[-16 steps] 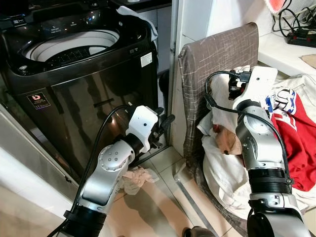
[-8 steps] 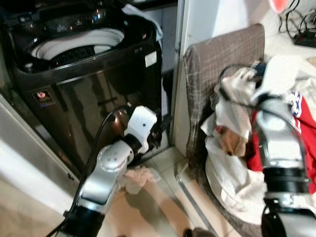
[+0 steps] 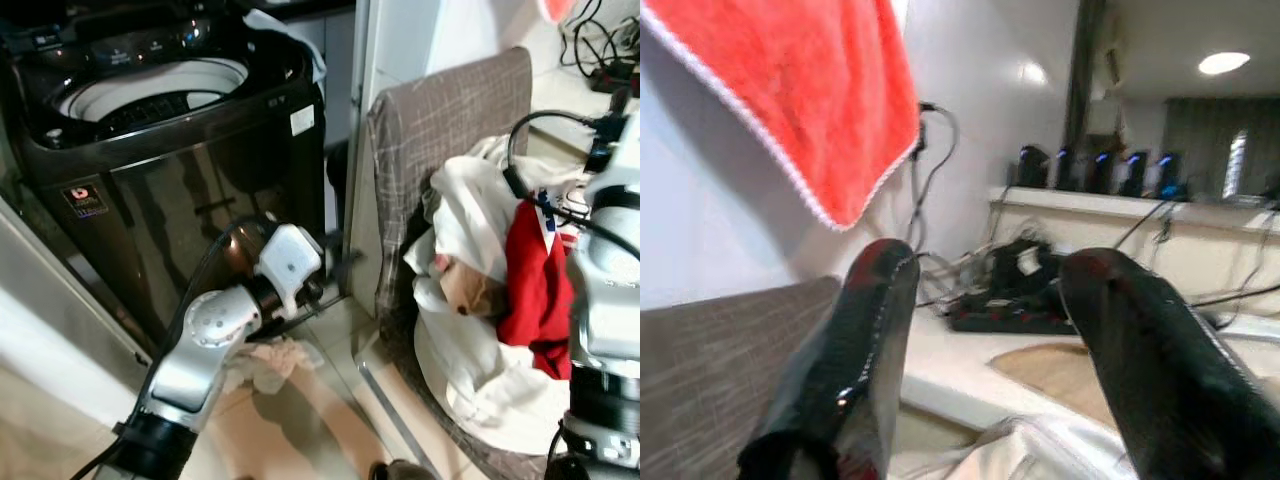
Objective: Clothes washing
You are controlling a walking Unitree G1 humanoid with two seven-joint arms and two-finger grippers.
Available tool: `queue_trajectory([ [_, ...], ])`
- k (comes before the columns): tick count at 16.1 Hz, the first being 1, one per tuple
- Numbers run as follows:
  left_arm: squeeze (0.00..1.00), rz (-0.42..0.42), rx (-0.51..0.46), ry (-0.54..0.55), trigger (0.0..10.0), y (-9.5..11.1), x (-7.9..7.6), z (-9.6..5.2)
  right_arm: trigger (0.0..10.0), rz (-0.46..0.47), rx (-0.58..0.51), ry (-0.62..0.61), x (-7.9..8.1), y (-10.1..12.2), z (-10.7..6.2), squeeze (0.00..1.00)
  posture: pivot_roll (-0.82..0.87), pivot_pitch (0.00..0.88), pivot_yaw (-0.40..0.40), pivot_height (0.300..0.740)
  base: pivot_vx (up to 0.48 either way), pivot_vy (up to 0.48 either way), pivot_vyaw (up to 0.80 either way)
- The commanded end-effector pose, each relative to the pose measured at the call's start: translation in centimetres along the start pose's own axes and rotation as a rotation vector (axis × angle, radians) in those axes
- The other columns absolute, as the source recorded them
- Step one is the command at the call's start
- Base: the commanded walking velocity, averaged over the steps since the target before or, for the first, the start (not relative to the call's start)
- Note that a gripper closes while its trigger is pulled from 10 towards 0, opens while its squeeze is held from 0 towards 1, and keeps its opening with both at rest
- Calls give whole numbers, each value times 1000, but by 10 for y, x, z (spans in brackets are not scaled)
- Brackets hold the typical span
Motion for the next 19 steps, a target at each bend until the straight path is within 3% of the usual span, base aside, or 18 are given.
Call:
queue_trajectory([
  [1, 0, 35, -5, -38, 10000, 3, -1, 3, 10000, 53, 64, 38, 3, -7, -4, 1000, -203, 13, 17, 740, 0, 0, 0],
  [2, 0, 65, -24, -74, 10000, 5, -2, 6, 10000, 150, 137, 77, 9, -16, -6, 1000, -217, 12, 25, 740, 0, 0, 0],
  [6, 0, 94, -87, -212, 10000, 18, -7, 23, 10000, 265, 291, 62, 7, -40, 1, 1000, -226, 9, 41, 740, 0, 0, 0],
  [10, 0, -72, -200, -229, 10000, 44, -2, 33, 10000, 399, 453, 19, 9, -52, 2, 1000, -223, 13, 45, 740, 0, 0, 0],
  [13, 0, -89, -242, -241, 10000, 50, -3, 31, 10000, 435, 480, 15, 10, -52, 2, 1000, -221, 15, 44, 740, 0, 0, 0],
  [16, 0, -75, -186, -285, 10000, 37, -16, 31, 10000, 432, 505, 38, 14, -57, 4, 1000, -220, 16, 43, 740, 0, 0, 0],
  [19, 0, -87, -181, -282, 10000, 37, -16, 31, 10000, 456, 510, 91, 21, -56, 6, 1000, -217, 16, 41, 740, 0, 0, 0],
])
Point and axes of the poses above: a point about 5 cm out from each wrist's last joint towards the gripper, its own z axis pointing out of the wrist towards the gripper, its own y axis along the axis of the wrist's last joint, x = y × z, the point moved 1 cm from there along z, pointing out of the wrist towards the gripper, and after that the axes turned 5 degrees about -z, right-handed, at the moved point
